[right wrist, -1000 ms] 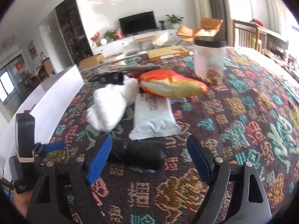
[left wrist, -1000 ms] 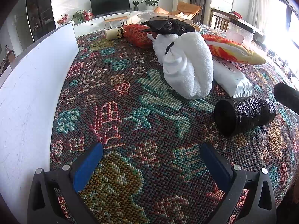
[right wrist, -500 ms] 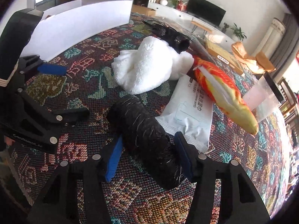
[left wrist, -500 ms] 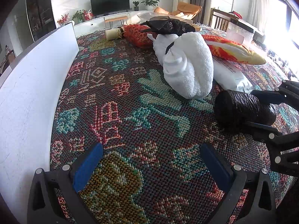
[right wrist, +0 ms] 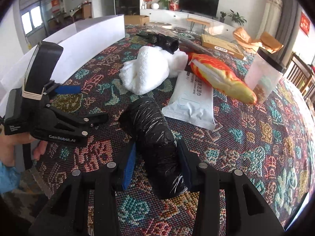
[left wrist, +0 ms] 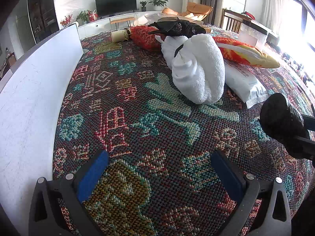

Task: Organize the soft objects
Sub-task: 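Grasp the black plastic-wrapped roll with the right gripper, then grasp the white towel with the left gripper while the right gripper holds the black roll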

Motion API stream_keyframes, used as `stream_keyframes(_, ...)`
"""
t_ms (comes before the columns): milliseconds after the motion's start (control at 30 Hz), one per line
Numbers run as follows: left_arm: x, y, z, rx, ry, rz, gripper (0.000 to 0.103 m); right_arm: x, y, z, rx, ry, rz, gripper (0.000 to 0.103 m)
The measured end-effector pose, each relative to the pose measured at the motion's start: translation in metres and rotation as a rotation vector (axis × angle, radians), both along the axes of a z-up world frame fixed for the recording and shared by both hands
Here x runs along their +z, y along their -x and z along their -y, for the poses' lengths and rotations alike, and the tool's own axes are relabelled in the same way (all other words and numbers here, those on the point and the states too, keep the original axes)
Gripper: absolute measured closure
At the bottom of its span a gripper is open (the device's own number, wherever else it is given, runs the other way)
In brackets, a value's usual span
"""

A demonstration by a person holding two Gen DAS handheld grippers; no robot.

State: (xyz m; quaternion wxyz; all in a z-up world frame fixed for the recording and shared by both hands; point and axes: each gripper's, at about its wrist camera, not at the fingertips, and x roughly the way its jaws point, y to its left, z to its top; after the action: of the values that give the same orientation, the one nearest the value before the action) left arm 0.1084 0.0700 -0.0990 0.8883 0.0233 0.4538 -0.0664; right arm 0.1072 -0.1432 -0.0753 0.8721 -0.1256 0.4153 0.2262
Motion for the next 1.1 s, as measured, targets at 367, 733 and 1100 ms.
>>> stream_keyframes(367,0.000,0.000,0.000,0.000,0.000,0.000,0.000,0.019,-0.004,0.095,-0.327,-0.189,0.005,0.060)
stream_keyframes(733,0.000,0.000,0.000,0.000,0.000,0.000,0.000,-0.017,-0.037,0.141,-0.629,-0.163,-0.004,0.033)
stream_keyframes(1100,0.000,0.001,0.000,0.001,0.000,0.000,0.000,-0.036,-0.044,0.144,-0.701,-0.025,-0.055,0.022)
